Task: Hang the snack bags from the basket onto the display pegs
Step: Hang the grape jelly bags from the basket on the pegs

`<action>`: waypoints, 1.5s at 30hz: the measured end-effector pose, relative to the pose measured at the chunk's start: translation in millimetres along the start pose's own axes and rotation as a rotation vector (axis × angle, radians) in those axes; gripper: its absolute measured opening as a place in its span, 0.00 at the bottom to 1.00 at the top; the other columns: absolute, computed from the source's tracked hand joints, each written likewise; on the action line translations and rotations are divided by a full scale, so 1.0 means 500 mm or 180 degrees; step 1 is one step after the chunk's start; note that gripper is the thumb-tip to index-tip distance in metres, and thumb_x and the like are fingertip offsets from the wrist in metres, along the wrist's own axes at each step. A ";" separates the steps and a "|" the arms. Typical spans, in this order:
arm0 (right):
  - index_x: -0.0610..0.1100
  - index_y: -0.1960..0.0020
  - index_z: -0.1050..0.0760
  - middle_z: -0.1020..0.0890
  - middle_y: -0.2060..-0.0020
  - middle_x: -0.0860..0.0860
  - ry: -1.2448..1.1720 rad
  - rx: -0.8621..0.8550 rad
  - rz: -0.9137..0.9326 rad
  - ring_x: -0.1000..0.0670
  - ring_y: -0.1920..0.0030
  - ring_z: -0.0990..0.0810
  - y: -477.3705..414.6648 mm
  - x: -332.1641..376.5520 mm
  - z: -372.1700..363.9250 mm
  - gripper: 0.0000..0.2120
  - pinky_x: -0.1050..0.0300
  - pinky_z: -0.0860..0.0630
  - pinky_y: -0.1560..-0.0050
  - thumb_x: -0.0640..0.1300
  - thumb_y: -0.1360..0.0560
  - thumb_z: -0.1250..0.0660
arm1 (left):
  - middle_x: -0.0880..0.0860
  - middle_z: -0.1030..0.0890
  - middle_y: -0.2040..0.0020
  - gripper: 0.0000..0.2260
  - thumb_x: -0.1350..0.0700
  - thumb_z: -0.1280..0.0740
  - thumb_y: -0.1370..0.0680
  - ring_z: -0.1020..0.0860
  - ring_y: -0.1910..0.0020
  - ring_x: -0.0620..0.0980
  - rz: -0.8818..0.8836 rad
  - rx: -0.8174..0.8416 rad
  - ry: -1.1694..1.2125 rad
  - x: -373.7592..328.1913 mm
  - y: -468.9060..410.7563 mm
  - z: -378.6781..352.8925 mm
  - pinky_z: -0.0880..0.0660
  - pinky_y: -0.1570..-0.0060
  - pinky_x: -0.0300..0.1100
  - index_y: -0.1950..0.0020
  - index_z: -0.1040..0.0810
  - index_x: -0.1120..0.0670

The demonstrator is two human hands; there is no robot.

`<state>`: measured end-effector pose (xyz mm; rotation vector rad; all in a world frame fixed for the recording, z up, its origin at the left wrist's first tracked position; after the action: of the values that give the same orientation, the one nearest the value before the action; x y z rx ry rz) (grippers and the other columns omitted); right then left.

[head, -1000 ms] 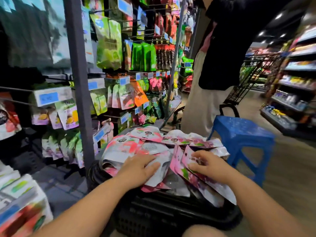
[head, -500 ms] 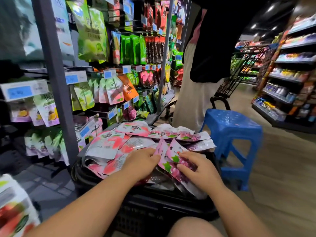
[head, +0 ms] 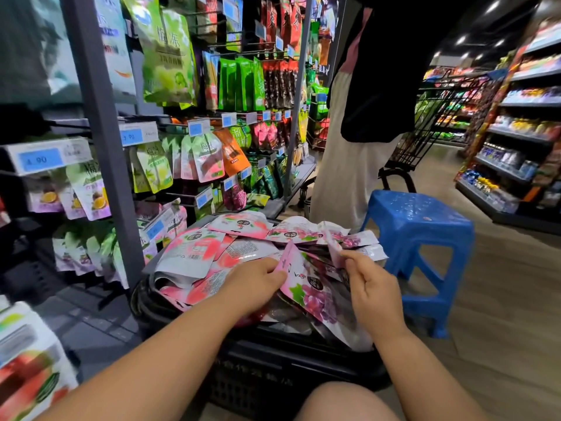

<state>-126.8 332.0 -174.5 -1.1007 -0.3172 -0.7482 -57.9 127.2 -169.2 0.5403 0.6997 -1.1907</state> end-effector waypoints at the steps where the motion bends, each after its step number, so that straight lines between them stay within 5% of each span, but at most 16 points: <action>1: 0.52 0.46 0.18 0.19 0.58 0.70 -0.0196 -0.0108 -0.0042 0.68 0.55 0.22 -0.009 0.008 0.006 0.12 0.78 0.31 0.54 0.44 0.20 0.40 | 0.47 0.22 0.60 0.09 0.50 0.38 0.20 0.23 0.53 0.53 -0.0007 0.0006 0.0017 -0.003 0.001 0.002 0.31 0.56 0.43 0.58 0.23 0.48; 4: 0.64 0.54 0.23 0.20 0.60 0.66 -0.0759 -0.0422 -0.0290 0.63 0.60 0.23 -0.037 0.033 0.023 0.16 0.68 0.27 0.55 0.44 0.18 0.41 | 0.47 0.20 0.54 0.04 0.50 0.36 0.21 0.23 0.51 0.51 0.0008 -0.0007 0.0184 -0.005 0.000 0.006 0.28 0.52 0.44 0.54 0.22 0.45; 8: 0.53 0.52 0.21 0.17 0.54 0.47 -0.1711 -0.0588 -0.0964 0.49 0.51 0.19 -0.071 0.047 0.029 0.12 0.43 0.22 0.45 0.51 0.17 0.42 | 0.45 0.22 0.39 0.12 0.43 0.35 0.22 0.24 0.40 0.48 -0.0048 -0.0134 0.0610 -0.011 0.005 0.008 0.30 0.41 0.44 0.41 0.24 0.45; 12: 0.49 0.51 0.19 0.15 0.47 0.45 -0.2633 -0.0493 -0.1542 0.47 0.46 0.16 -0.112 0.074 0.014 0.12 0.47 0.21 0.41 0.45 0.16 0.42 | 0.42 0.24 0.39 0.20 0.39 0.33 0.25 0.27 0.38 0.42 -0.0433 -0.0252 0.1109 -0.044 0.027 0.018 0.33 0.41 0.38 0.36 0.28 0.45; 16: 0.45 0.53 0.22 0.14 0.64 0.52 -0.3188 -0.0212 -0.1786 0.54 0.61 0.16 -0.134 0.098 -0.020 0.12 0.58 0.18 0.58 0.42 0.16 0.42 | 0.48 0.17 0.44 0.25 0.43 0.25 0.31 0.18 0.46 0.46 -0.0678 -0.0034 0.1942 -0.061 0.034 0.025 0.24 0.48 0.41 0.38 0.27 0.49; 20: 0.44 0.52 0.21 0.14 0.57 0.45 -0.3368 0.0115 -0.1851 0.46 0.54 0.16 -0.139 0.120 -0.056 0.11 0.44 0.20 0.46 0.44 0.17 0.41 | 0.62 0.16 0.46 0.27 0.58 0.24 0.36 0.17 0.51 0.58 -0.0305 0.0219 0.3138 -0.048 0.031 0.040 0.19 0.56 0.46 0.38 0.24 0.59; 26: 0.53 0.49 0.17 0.14 0.52 0.49 -0.2437 0.0689 -0.1371 0.50 0.50 0.17 -0.113 0.103 -0.063 0.11 0.49 0.20 0.43 0.52 0.19 0.39 | 0.63 0.15 0.55 0.16 0.63 0.23 0.36 0.16 0.62 0.56 0.0033 0.0230 0.3458 -0.015 0.050 0.037 0.18 0.63 0.46 0.49 0.17 0.60; 31: 0.56 0.37 0.24 0.21 0.40 0.60 -0.0994 0.1656 -0.1274 0.60 0.38 0.24 -0.046 0.023 -0.044 0.14 0.74 0.30 0.47 0.54 0.21 0.35 | 0.64 0.16 0.52 0.20 0.58 0.26 0.37 0.16 0.61 0.57 0.0342 -0.0267 0.3855 0.028 0.056 0.046 0.17 0.62 0.48 0.47 0.19 0.62; 35: 0.70 0.39 0.33 0.33 0.33 0.65 -0.0371 0.2413 -0.0869 0.61 0.30 0.34 -0.005 -0.012 -0.055 0.27 0.74 0.37 0.36 0.70 0.35 0.29 | 0.63 0.15 0.55 0.20 0.59 0.27 0.35 0.16 0.63 0.56 0.0328 -0.0395 0.3859 0.032 0.061 0.056 0.18 0.66 0.46 0.44 0.20 0.65; 37: 0.75 0.40 0.37 0.38 0.30 0.65 -0.0131 0.2571 -0.0652 0.63 0.28 0.40 -0.001 -0.013 -0.061 0.37 0.64 0.41 0.28 0.80 0.46 0.32 | 0.62 0.15 0.56 0.20 0.60 0.27 0.34 0.15 0.64 0.55 0.0297 -0.0486 0.3773 0.032 0.064 0.056 0.19 0.68 0.44 0.44 0.20 0.65; 41: 0.73 0.32 0.37 0.41 0.27 0.68 0.0117 0.2517 -0.0551 0.63 0.27 0.41 0.009 -0.018 -0.068 0.49 0.54 0.40 0.26 0.84 0.52 0.35 | 0.60 0.14 0.56 0.20 0.58 0.26 0.34 0.15 0.61 0.55 0.0312 -0.0624 0.3606 0.035 0.069 0.053 0.20 0.66 0.43 0.44 0.19 0.62; 45: 0.72 0.35 0.31 0.36 0.28 0.66 -0.0114 0.2337 -0.0512 0.63 0.27 0.38 0.014 -0.018 -0.065 0.37 0.56 0.39 0.25 0.75 0.43 0.28 | 0.61 0.15 0.54 0.22 0.57 0.25 0.37 0.15 0.59 0.57 0.0371 -0.0776 0.3572 0.043 0.070 0.055 0.19 0.63 0.45 0.44 0.19 0.61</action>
<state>-132.5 308.3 -199.0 -0.3960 -0.6551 -0.6702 -14.1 104.1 -166.0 1.0280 1.7049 -0.5944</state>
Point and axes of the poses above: each hand's wrist, its own y-axis away from the middle knuckle, its own z-axis out of the back of the hand, x = y × z, the point moved 2 cm from there along -y, towards the middle knuckle
